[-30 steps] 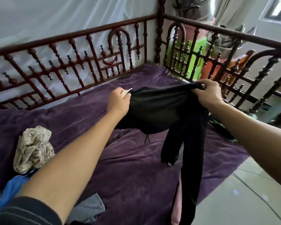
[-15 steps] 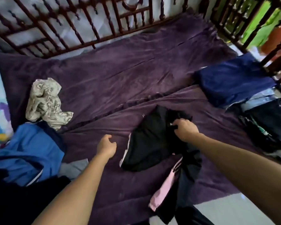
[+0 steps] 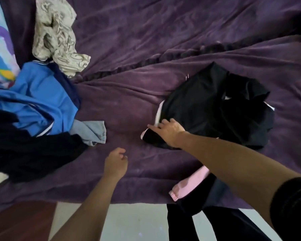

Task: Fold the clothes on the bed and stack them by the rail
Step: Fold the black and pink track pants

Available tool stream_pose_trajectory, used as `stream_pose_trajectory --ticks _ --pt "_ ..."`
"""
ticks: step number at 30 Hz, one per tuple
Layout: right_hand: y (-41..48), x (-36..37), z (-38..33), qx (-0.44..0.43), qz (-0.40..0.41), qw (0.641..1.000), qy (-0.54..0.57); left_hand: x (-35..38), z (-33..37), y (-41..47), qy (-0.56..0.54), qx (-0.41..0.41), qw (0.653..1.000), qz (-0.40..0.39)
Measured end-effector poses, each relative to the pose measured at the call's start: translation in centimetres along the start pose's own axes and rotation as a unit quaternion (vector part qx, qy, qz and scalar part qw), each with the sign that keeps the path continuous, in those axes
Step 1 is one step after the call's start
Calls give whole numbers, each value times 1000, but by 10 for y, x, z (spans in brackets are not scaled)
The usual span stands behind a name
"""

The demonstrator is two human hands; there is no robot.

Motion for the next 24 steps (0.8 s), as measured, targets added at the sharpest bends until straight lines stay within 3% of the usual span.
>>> stream_pose_trajectory --ticks 2,4,6,7,9,11,15,18,24 --pt "-6 4 20 37 -14 998 54 13 -6 2 6 -10 1000 -16" --pt "-36 2 52 132 86 967 201 25 -4 2 9 -13 999 -40" --pt "-95 10 89 265 205 891 307 37 6 0 4 -8 998 -62" --pt "-128 25 104 337 223 851 334 42 15 -1 3 -2 998 -69" --pt "-189 70 126 486 168 778 361 56 38 -4 13 20 996 -86" --pt "-232 100 136 565 120 723 380 69 65 -10 32 51 993 -106" --pt "-251 63 171 526 260 685 432 99 136 -18 47 174 974 -137" --pt "-245 21 198 470 357 638 495 128 196 -19 23 249 953 -172" --pt "-255 -8 238 429 441 570 544 168 270 -10 70 318 933 -152"
Point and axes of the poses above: each hand's wrist, its own y-axis towards the middle knuckle, its own x-axis out of the palm, z = x × y, the point moved 7 cm from there along y, towards the middle knuckle, and after that the axes turned 2 degrees about -y, right-handed, at the moved point
